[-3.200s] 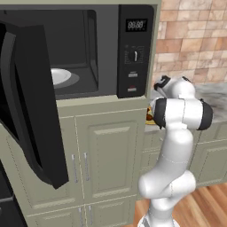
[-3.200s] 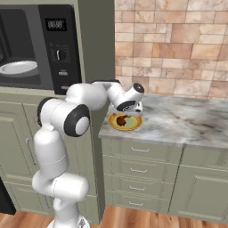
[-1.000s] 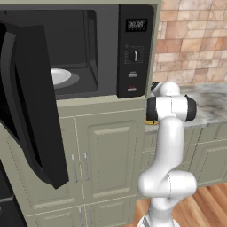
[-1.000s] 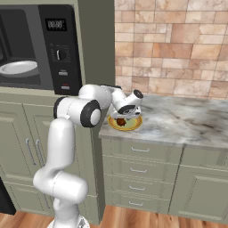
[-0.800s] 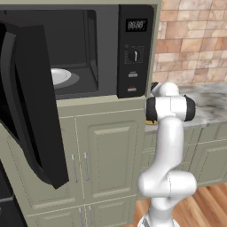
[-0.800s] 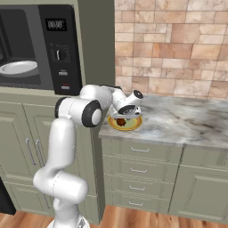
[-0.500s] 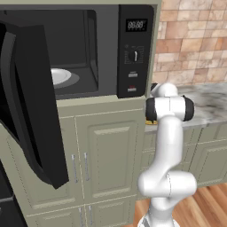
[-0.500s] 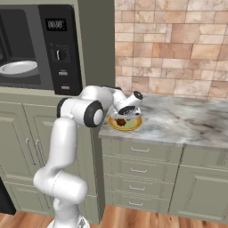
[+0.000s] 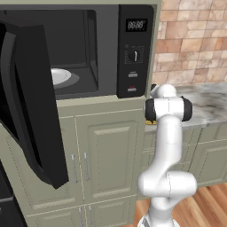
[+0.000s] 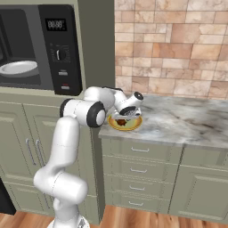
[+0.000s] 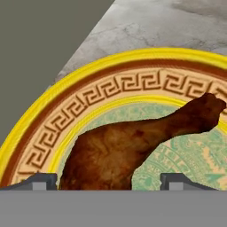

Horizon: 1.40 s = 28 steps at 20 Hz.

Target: Pick the chicken drumstick from the counter and place it in the microwave. Then turn on the microwave.

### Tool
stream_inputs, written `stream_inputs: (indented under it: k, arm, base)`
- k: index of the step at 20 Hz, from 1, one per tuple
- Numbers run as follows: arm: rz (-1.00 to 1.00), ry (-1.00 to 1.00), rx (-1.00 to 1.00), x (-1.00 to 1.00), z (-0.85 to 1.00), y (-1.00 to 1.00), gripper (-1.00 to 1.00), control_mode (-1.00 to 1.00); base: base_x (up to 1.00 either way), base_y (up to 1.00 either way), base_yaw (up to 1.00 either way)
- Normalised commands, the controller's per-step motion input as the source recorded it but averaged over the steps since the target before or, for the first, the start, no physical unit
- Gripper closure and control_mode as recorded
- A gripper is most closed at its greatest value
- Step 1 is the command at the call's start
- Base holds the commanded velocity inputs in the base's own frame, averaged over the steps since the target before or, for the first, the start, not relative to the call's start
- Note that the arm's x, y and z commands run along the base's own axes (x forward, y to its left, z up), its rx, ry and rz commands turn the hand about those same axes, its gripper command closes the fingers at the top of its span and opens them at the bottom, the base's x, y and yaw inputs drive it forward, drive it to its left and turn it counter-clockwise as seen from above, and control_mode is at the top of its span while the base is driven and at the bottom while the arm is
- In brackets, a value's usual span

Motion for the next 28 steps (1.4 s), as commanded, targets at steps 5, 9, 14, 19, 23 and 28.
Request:
stream_inputs:
  k: [5, 9, 14, 19, 23, 28]
  arm:
    - [0.01, 0.03, 0.0, 0.11, -0.2, 0.08, 1.0, -1.0]
    - [0.0, 0.07, 0.0, 0.0, -0.09, 0.02, 1.0, -1.0]
    - [0.0, -0.07, -0.01, -0.07, 0.03, 0.05, 1.0, -1.0]
    - [0.0, -0.14, -0.02, -0.22, 0.1, 0.07, 1.0, -1.0]
    - [0.0, -0.09, -0.02, -0.29, 0.18, 0.08, 1.0, -1.0]
    - [0.0, -0.11, -0.01, -0.33, 0.22, 0.05, 1.0, -1.0]
  base:
    - [0.0, 0.0, 0.0]
    - [0.0, 0.0, 0.0]
    - [0.0, 0.0, 0.0]
    - [0.0, 0.0, 0.0]
    - [0.0, 0.0, 0.0]
    - [0.0, 0.0, 0.0]
